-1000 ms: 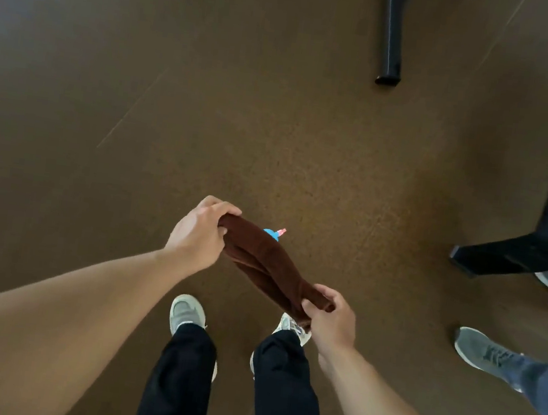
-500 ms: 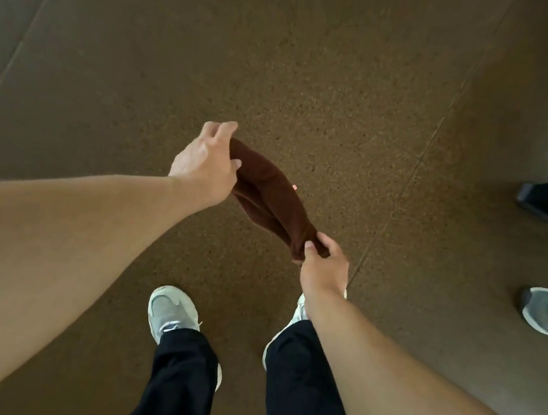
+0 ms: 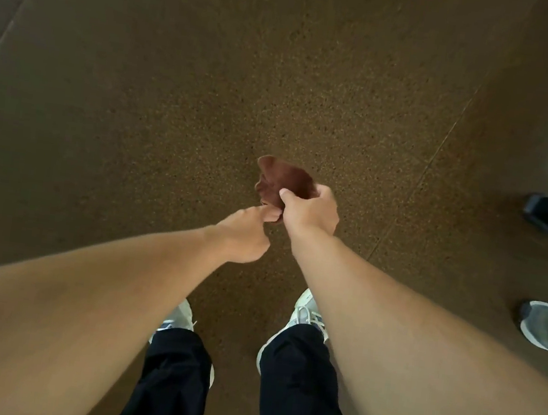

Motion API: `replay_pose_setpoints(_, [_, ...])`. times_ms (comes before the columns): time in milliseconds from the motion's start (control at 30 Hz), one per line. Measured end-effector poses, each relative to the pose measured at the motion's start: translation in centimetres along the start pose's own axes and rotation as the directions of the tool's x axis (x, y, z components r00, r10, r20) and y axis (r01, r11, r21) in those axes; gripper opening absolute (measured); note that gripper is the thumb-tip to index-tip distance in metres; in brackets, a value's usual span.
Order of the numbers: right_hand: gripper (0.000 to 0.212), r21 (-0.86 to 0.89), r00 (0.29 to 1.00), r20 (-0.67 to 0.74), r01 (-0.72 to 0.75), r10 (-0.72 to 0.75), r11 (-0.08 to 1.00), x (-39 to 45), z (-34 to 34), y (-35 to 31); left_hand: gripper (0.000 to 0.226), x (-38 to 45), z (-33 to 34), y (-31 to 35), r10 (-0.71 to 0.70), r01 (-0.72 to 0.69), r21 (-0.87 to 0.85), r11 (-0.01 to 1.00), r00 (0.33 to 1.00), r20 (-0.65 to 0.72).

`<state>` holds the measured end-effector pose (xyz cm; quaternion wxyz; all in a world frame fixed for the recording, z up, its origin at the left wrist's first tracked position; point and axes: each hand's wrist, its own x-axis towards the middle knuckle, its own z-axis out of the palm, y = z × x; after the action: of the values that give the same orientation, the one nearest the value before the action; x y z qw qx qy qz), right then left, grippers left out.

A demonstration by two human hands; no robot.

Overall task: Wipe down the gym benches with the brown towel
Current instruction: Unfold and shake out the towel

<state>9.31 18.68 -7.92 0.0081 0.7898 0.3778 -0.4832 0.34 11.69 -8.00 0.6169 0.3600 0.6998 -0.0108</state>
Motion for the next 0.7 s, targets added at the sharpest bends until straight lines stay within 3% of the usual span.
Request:
replay_pose_setpoints(100, [0.05, -0.039, 0.999, 0.031, 0.045, -0.044, 0.998, 0.0, 0.3, -0.5, 0.075, 0.0, 1.4, -0.4, -0.021, 0.021, -0.024, 0.999, 1.0, 0.008])
replay_pose_setpoints(433, [0.057, -0.045, 0.995, 0.053, -0.078, 0.08, 0.996, 0.2, -0.2, 0.3, 0.077, 0.1, 1.8, -1.4, -0.08, 0.079, -0.021, 0.997, 0.996, -0.036])
replay_pose_setpoints(700, [0.061, -0.162, 0.999, 0.043, -0.017, 0.025, 0.987, 1.3, -1.3, 0.7, 0.069, 0.4, 0.7, -1.6, -0.065, 0.065, -0.005, 0.998, 0.995, -0.07])
